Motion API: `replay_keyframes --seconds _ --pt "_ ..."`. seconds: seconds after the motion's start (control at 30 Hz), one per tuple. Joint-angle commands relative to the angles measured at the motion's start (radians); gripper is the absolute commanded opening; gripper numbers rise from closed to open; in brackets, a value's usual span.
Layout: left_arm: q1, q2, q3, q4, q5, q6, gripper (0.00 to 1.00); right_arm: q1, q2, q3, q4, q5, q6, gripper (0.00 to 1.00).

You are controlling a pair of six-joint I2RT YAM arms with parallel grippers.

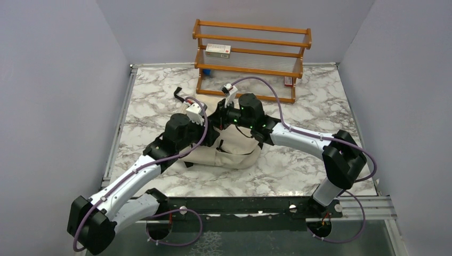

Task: Pack the student bag
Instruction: Zip the student bag at the center of the board.

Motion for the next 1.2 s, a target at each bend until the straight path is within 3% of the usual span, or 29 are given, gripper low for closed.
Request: replay_keyframes --seconds 0.0,0.17,0.47,0.6,0.83,1.17 --pt "-0.044 0.014 0.026 -0.048 -0.141 0.016 0.6 -0.003 -0.008 0.04 0.087 -0.036 0.031 0.0" --pt "-0.078 0.039 0.024 -0.063 -0.142 0.017 0.48 -0.004 -0.008 0.04 0.087 -0.038 0.042 0.01" --pt "-0.097 0.01 -0.007 -0.114 -0.171 -0.01 0.11 -0.004 -0.007 0.038 0.059 0.002 0.025 0.0" --pt "-0.1 -0.029 -0.039 -0.132 -0.154 -0.04 0.0 -0.006 -0.006 0.029 0.05 0.069 0.014 0.01" --pt "-0.113 -0.061 -0.075 -0.151 -0.112 -0.093 0.0 -0.036 0.026 0.028 0.055 0.192 -0.032 0.0" --pt "-0.119 -0.08 -0.084 -0.176 -0.11 -0.107 0.0 -0.118 0.104 0.064 0.076 0.246 -0.082 0.01"
